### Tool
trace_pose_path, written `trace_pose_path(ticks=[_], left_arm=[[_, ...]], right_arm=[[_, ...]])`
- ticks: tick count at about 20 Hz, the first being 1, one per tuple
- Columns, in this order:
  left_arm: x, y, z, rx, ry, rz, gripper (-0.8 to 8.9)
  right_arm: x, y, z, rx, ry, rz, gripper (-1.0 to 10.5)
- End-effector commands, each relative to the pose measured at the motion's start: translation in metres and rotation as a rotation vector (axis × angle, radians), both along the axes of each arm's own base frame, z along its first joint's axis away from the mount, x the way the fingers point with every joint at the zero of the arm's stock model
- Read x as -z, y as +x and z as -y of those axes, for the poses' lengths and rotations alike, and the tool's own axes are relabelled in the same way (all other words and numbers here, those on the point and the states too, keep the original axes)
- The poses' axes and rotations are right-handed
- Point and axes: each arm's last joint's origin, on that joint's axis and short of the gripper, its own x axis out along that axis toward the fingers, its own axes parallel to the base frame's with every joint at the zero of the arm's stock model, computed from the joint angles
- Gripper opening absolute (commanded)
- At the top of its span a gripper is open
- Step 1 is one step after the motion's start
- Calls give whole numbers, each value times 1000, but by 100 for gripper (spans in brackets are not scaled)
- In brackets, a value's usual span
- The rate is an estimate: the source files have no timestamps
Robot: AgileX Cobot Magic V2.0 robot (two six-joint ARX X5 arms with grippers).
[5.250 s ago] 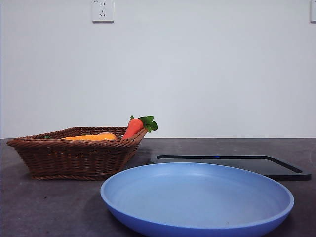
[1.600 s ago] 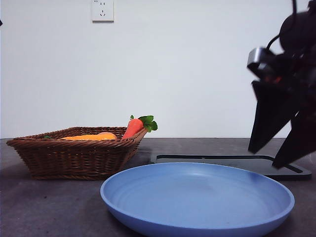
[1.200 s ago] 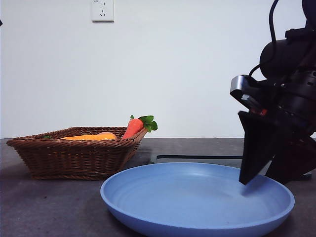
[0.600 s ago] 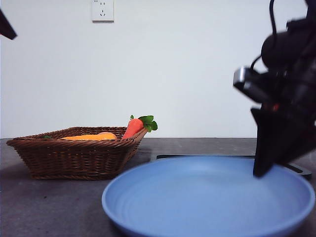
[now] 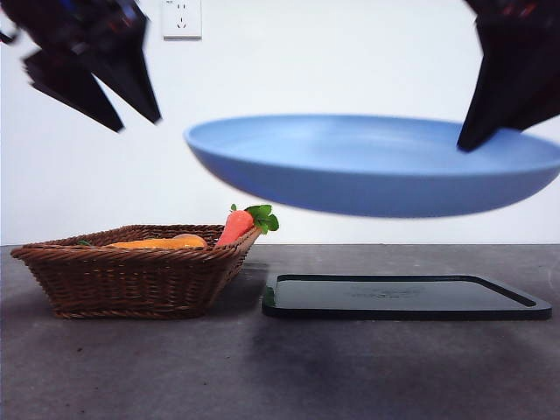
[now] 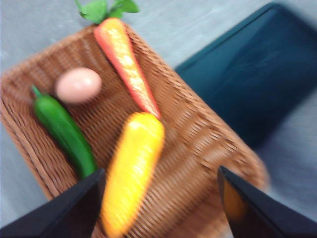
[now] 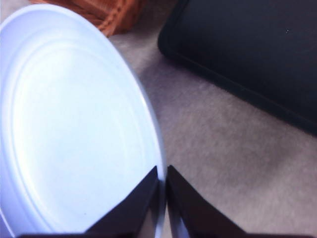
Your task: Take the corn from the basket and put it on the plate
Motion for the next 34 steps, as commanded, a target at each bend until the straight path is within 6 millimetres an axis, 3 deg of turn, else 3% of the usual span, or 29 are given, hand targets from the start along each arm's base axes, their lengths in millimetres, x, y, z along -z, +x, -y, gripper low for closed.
trace_pose_path(ticks=[1,5,9,13,20,23,26,29,31,34], left_arm=[[9,26,13,53,80,-5,369],[34,63,27,94,141,-73,369],[70,84,35,109,173,-144,369],[100,95,39,113,191,-204,369],[118,101,41,108,197,-235,368],[118,101,42,103,194,-238,342],[118,101,42,90,187,-244,216],[113,102,42,66,171,-254,205],[97,104,43,52,158,-246,205],[56,103,43,41,91,-196,205]], right_arm=[[-14,-7,3,0,16,42,3],[-27,-25,11,11,31,84,3],[-33,-35,16,25,38,98,3],[-32,-36,16,27,36,89,3],[-32,-36,16,27,34,84,3],[-32,-36,16,27,35,86,3],[-32,-36,16,27,36,91,3],[-33,-35,16,37,41,94,3],[-33,-34,16,53,36,99,3],[-30,-30,16,98,-6,92,3]])
